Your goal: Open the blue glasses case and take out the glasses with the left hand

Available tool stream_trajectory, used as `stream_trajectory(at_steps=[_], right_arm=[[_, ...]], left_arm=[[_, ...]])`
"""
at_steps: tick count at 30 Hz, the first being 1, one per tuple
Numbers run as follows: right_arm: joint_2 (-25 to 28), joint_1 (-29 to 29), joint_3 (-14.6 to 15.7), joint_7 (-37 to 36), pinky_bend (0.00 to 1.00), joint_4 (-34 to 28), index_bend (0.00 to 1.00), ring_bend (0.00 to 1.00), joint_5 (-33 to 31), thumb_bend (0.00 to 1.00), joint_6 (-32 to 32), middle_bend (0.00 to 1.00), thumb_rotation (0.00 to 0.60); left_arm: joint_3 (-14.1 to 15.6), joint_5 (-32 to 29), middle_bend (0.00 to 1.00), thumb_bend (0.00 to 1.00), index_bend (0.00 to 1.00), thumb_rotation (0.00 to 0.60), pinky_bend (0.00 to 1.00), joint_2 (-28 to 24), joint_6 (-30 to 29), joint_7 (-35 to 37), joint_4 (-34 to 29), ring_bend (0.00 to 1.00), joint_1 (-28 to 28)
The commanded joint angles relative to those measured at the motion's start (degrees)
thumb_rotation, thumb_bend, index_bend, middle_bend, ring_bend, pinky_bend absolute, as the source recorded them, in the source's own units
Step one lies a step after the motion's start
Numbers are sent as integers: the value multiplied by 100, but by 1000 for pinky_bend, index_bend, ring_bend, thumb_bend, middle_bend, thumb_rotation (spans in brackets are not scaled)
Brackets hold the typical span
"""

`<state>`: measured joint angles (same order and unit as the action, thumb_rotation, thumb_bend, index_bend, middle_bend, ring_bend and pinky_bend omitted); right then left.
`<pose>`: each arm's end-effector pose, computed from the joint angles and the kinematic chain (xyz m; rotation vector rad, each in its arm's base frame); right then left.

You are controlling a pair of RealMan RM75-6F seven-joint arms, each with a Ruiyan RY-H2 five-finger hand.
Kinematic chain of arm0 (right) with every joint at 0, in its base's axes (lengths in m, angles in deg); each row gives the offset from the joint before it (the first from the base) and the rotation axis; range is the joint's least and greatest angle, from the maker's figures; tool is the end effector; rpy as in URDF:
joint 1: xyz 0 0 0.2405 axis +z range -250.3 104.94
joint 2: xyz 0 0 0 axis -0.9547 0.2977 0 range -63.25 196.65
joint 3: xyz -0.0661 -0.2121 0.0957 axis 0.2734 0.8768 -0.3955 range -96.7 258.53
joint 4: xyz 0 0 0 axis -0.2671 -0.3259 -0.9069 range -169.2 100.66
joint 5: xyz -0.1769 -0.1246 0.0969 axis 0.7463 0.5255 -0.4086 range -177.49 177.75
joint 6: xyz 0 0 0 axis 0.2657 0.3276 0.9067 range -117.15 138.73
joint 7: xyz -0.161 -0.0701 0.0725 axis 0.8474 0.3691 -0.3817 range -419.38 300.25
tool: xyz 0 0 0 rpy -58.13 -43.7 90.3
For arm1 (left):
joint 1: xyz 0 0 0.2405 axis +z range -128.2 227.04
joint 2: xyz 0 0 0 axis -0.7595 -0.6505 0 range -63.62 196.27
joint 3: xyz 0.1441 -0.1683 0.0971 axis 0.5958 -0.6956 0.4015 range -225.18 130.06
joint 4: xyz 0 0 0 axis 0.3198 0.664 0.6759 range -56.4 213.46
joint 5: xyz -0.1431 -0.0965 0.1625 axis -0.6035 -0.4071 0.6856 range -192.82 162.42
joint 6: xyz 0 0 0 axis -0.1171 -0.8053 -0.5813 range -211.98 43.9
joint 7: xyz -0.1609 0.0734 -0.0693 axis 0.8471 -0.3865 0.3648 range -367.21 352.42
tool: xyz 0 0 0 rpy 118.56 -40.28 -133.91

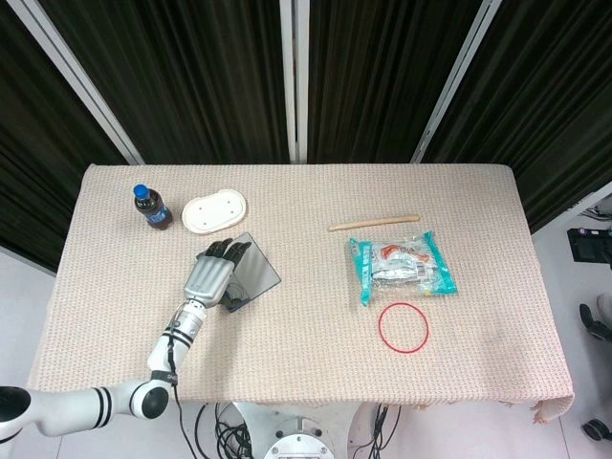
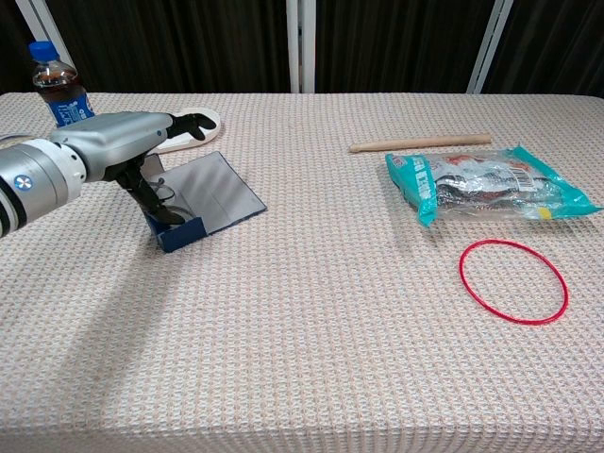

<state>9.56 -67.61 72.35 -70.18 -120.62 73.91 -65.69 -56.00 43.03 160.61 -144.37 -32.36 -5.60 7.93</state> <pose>-0.3753 -0.2509 0.2010 1.1780 -0.9769 0.7981 -0.1309 0.3638 -0.0821 -1.8027 -0.9984 -0.8882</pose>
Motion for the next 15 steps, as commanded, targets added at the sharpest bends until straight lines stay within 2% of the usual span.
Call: stream_trajectory(at_steps=[1,5,15], right_arm=[[-13,5,9,3,0,9,0,0,9,315,14,0,600],[-27,8,18,18,0,3,0,0,33,315,8,0,600],[-3,16,19,146,0,-109,0,0,59,315,-27,0,600]], left_arm=[[71,65,88,93,46,600,97,-50,-34,-33,-69,0,55],[123,-24,86,94,45,600,96,-107,23,-105,-86,0,100],[246,-64,84,95,44,600,89,-672,-27,-414,-415,0,224]])
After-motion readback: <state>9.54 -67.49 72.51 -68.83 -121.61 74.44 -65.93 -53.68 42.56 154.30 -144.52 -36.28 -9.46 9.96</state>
